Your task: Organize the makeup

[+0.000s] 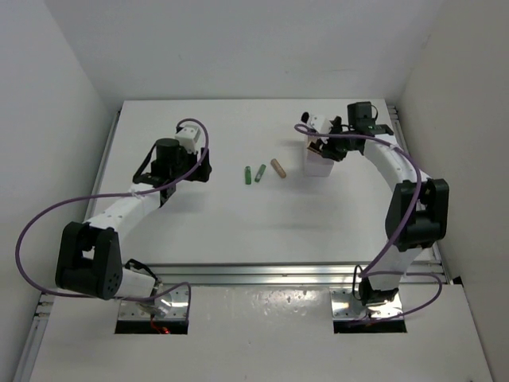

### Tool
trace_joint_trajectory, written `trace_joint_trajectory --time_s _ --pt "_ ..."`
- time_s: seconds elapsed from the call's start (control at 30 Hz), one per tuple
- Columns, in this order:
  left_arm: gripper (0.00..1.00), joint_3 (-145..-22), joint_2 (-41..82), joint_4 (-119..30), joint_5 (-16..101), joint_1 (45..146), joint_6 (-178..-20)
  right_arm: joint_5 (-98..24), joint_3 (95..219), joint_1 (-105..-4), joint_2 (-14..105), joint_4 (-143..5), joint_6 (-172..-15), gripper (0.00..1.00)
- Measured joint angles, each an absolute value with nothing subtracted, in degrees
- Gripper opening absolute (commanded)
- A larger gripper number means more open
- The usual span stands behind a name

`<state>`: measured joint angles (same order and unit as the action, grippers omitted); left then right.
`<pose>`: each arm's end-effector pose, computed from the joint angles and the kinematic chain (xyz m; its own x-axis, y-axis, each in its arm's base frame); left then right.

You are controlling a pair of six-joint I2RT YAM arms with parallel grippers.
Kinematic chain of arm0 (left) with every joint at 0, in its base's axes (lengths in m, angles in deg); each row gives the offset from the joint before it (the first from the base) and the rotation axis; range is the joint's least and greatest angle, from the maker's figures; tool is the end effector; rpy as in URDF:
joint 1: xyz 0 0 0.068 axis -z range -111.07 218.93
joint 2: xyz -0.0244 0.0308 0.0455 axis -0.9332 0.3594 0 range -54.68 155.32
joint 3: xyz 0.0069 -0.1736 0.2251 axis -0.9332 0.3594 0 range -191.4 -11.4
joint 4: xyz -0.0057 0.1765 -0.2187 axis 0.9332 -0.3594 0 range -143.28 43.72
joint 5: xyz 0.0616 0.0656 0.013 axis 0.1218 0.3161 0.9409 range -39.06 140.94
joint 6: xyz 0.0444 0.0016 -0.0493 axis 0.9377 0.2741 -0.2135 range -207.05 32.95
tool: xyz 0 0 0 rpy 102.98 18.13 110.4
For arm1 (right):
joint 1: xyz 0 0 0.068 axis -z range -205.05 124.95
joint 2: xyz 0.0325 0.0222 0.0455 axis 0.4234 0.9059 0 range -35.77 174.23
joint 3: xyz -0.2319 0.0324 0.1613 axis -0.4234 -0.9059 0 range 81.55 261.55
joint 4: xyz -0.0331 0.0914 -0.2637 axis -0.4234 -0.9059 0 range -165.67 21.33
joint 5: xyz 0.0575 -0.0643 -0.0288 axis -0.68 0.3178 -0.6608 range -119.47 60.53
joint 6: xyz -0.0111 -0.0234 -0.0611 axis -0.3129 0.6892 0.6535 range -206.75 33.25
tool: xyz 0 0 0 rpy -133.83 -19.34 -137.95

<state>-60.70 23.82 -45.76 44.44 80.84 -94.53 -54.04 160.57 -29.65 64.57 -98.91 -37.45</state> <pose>0.3286 -0.0755 0.2459 -0.5050 -0.0258 -0.8627 0.2384 0.9565 -0.1681 0.4118 0.0549 0.2487 -0.2584 -0.7125 -0.6523 -0.8074 0.5300 -0.2590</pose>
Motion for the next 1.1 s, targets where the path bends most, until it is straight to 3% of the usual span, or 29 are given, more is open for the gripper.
trace_joint_trajectory --time_s 0.3,1.1 --pt "0.79 -60.70 25.02 -45.85 44.35 80.86 -93.75 -55.16 163.87 -29.06 71.08 -103.96 -24.40 0.03" --pt "0.79 -60.72 27.01 -46.70 44.75 81.91 -93.70 -49.65 165.90 -28.08 76.83 -105.12 -17.19 0.03"
